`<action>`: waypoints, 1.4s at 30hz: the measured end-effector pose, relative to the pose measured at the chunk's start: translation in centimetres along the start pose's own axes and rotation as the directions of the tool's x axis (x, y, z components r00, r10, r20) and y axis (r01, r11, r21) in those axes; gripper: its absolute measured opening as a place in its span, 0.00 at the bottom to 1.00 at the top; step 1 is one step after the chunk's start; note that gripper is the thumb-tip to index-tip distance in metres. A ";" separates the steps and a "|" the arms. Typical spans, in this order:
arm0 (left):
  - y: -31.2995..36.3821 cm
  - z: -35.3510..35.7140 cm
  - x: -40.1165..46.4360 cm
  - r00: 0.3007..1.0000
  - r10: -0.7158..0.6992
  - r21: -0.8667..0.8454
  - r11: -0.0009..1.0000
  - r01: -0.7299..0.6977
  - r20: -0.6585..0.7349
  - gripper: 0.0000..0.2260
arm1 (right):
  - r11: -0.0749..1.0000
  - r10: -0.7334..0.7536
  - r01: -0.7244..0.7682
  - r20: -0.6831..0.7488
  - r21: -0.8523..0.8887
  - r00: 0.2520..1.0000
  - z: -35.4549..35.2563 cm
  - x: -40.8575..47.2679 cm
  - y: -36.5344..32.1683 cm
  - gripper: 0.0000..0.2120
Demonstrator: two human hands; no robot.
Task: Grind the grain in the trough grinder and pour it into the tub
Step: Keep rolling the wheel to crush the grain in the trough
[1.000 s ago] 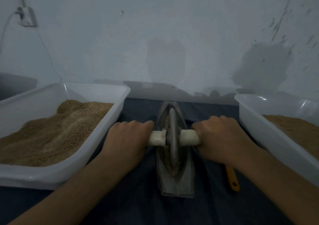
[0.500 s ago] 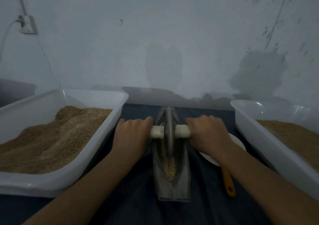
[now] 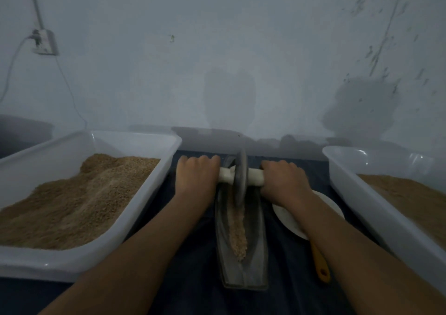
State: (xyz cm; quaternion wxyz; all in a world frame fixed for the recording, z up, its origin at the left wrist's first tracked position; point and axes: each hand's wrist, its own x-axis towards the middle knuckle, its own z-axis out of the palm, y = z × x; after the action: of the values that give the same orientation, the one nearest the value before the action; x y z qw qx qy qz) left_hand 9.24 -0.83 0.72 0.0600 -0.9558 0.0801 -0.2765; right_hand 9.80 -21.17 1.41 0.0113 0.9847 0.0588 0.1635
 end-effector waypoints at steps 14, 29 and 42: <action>-1.6 -0.5 -3.1 0.991 0.089 -0.031 0.996 -0.086 0.097 0.12 | 0.986 -0.108 0.091 -0.113 -0.141 0.988 -0.7 -4.4 0.0 0.11; -1.8 -4.2 -6.6 0.976 0.102 -0.398 0.917 -0.017 0.194 0.34 | 0.893 -0.179 0.091 0.162 0.440 0.971 -3.0 -7.2 1.5 0.26; -0.9 0.1 -0.9 0.985 0.098 -0.022 0.995 -0.096 0.142 0.10 | 0.993 -0.056 0.034 -0.195 -0.116 0.979 -1.0 -1.5 -1.9 0.25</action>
State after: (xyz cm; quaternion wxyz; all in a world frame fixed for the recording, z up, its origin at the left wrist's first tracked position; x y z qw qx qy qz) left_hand 8.62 0.24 0.28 0.0720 -0.9685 0.1241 -0.2034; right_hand 7.88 -19.46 1.79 0.0642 0.9598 0.0727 0.2634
